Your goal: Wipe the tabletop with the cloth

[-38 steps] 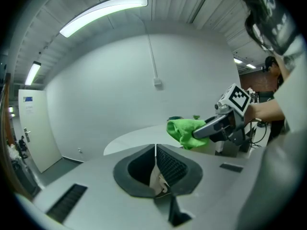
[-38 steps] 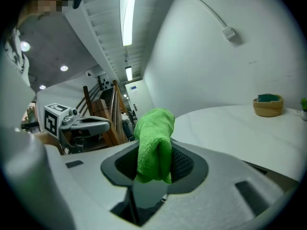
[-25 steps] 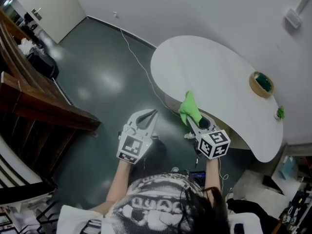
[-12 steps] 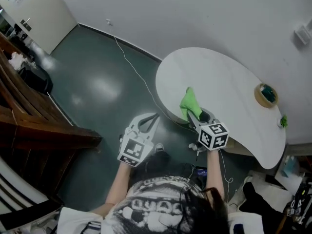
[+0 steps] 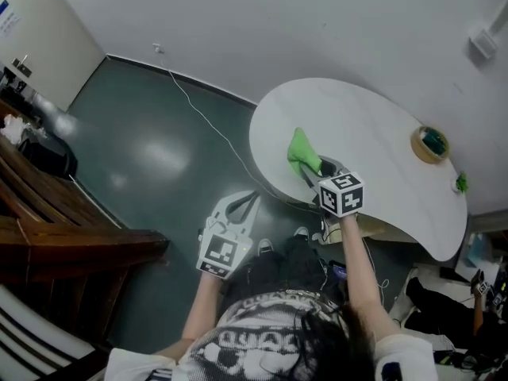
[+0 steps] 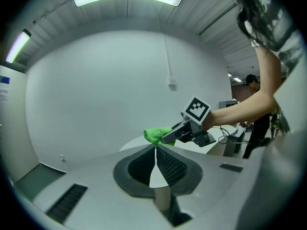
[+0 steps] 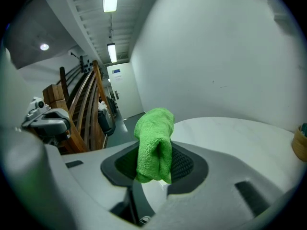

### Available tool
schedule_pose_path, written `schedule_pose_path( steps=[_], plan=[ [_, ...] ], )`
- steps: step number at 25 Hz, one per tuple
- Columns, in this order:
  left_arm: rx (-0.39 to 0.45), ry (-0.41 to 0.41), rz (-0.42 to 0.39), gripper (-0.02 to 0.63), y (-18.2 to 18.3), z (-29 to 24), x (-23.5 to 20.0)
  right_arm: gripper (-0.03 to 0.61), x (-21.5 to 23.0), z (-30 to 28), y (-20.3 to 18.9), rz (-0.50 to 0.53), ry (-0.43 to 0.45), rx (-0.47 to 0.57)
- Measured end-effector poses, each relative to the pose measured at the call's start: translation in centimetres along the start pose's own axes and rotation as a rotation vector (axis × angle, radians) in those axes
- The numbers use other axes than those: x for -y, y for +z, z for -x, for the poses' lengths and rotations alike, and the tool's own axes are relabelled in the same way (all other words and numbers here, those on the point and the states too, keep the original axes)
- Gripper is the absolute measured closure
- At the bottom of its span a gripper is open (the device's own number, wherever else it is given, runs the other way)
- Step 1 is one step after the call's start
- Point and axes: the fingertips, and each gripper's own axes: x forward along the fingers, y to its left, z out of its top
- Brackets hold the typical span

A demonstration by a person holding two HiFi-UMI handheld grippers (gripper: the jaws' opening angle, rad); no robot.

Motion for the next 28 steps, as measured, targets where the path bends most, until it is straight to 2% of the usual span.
schedule_pose_path(
  steps=[8, 17, 23, 28],
  plan=[
    [-0.023, 0.057, 0.034, 0.604, -1.3, -0.1, -2.1, 0.438, 1.2, -6.3, 1.7, 0.021, 0.058, -0.056],
    [-0.061, 0.137, 0.053, 0.604, -1.5, -1.0, -4.4, 0.439, 5.9, -15.7, 3.1, -0.124, 0.074, -0.113],
    [-0.116, 0.150, 0.043, 0.604, -2.0, -4.3, -4.4, 0.439, 10.9, -19.5, -0.3, -0.182, 0.058, -0.208],
    [-0.146, 0.127, 0.043, 0.604, -1.5, -7.5, -4.8, 0.438, 16.3, -19.4, -3.0, -0.215, -0.003, -0.272]
  ],
)
